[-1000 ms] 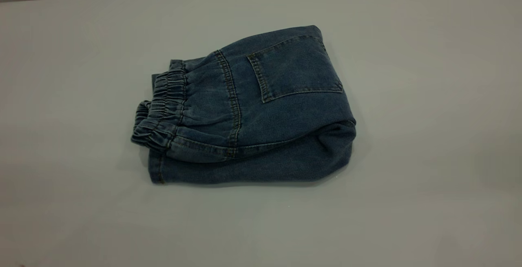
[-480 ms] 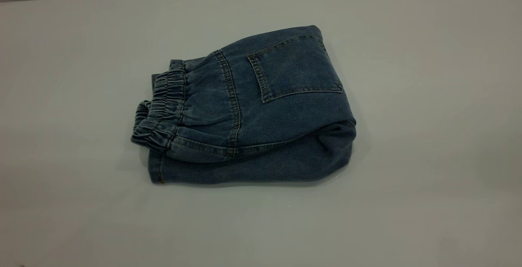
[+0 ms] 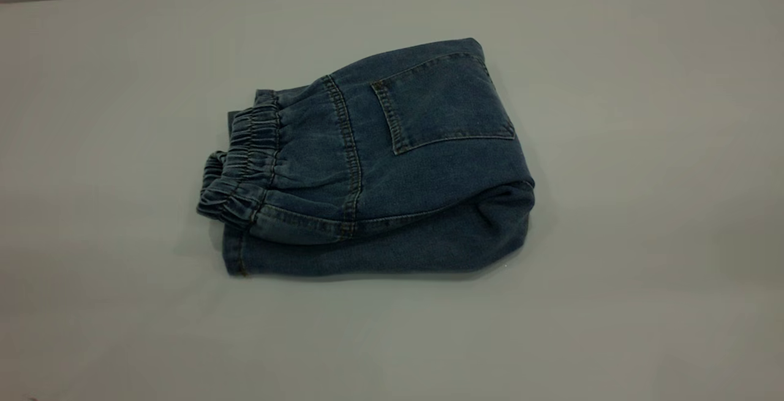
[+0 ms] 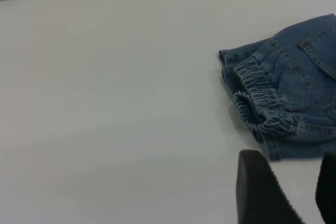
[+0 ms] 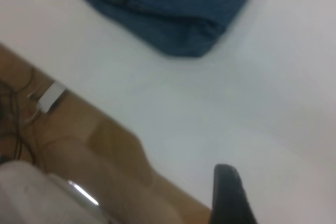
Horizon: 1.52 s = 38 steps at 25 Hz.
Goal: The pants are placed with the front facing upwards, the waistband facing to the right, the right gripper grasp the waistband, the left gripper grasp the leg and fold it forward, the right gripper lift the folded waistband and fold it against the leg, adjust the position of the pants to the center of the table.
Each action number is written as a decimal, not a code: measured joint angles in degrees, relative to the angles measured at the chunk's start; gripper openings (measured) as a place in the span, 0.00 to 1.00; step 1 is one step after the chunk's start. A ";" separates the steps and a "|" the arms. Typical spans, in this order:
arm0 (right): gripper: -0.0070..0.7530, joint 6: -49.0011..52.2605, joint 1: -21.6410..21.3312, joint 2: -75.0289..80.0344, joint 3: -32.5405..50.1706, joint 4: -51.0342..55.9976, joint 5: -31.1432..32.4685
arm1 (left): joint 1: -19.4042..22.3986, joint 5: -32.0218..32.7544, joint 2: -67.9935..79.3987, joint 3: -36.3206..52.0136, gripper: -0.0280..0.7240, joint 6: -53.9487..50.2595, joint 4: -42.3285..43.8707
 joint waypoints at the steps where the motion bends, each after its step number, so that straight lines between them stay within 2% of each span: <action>1: 0.50 0.00 -2.29 0.00 0.00 0.12 0.00 | 0.00 0.00 0.00 0.00 0.41 0.00 0.00; 8: 0.50 0.00 -21.81 -1.26 0.00 -0.51 0.00 | 0.00 0.00 0.00 0.00 0.40 0.00 0.00; 12: 0.50 0.00 -27.76 -5.55 0.00 -0.51 0.00 | 0.00 0.00 0.00 0.00 0.40 0.05 0.00; 22: 0.50 0.00 -28.08 -19.72 -0.05 -0.51 0.10 | 0.05 0.02 0.00 0.00 0.40 0.05 -0.05; 24: 0.50 0.00 -28.08 -20.10 -0.05 -0.51 0.10 | 0.26 0.02 0.00 0.00 0.40 0.05 -0.05; 31: 0.50 0.00 -27.89 -20.05 -0.05 -0.51 0.10 | 5.18 0.02 0.00 0.00 0.40 0.16 -0.05; 38: 0.50 0.00 -27.84 -19.99 -0.05 -0.51 0.05 | 5.01 0.02 0.00 0.00 0.40 0.21 -0.10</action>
